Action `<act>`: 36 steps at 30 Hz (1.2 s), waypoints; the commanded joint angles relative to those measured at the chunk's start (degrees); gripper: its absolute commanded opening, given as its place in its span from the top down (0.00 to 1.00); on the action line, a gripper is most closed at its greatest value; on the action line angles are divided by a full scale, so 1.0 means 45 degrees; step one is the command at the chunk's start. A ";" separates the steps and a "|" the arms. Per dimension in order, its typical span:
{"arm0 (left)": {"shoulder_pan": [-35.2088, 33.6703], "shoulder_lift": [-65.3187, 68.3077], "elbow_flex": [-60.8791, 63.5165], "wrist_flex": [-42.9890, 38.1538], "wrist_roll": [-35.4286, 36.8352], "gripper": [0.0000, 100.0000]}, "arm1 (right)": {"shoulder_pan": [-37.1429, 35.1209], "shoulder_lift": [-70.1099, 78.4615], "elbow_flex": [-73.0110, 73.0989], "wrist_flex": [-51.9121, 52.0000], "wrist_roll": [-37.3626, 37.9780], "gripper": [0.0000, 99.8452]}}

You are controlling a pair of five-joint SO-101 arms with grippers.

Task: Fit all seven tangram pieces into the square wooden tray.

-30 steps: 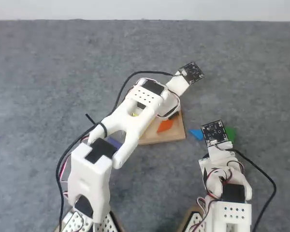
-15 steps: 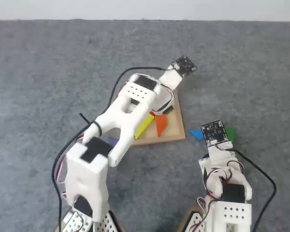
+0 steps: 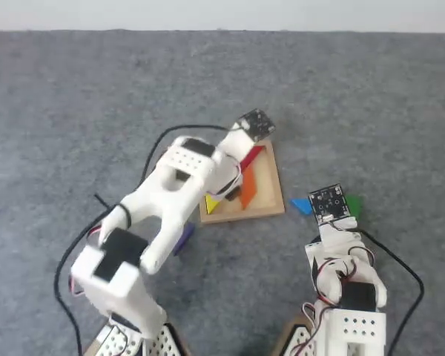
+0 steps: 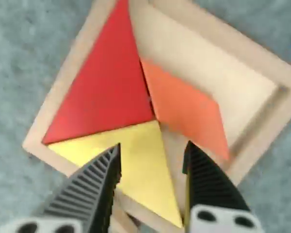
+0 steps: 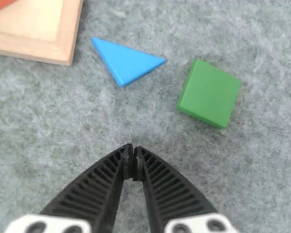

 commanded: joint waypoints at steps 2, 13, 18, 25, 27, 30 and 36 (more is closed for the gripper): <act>0.0020 -0.2110 0.1377 -0.1114 -0.0313 0.79 | -0.0029 -0.0147 0.0195 0.0029 0.0117 0.99; 0.0020 0.0234 -0.0205 -0.1192 -0.0352 0.79 | -0.0029 -0.0147 0.0195 0.0029 0.0117 0.99; 0.0020 0.1680 -0.1944 -0.1133 -0.0352 0.79 | -0.0029 -0.0147 0.0195 0.0029 0.0117 0.99; 0.0332 0.2950 -0.4698 0.0195 -0.0332 0.79 | -0.0029 -0.0147 0.0195 0.0029 0.0117 0.99; 0.0469 0.3106 -0.5324 0.0527 -0.0332 0.79 | -0.0029 -0.0147 0.0195 0.0029 0.0117 0.99; 0.0567 0.2755 -0.5988 0.1407 -0.0332 0.82 | -0.0029 -0.0147 0.0195 0.0029 0.0117 0.99; 0.1133 0.0781 -0.4620 0.2110 -0.0117 0.82 | -0.0029 -0.0147 0.0195 0.0029 0.0117 0.99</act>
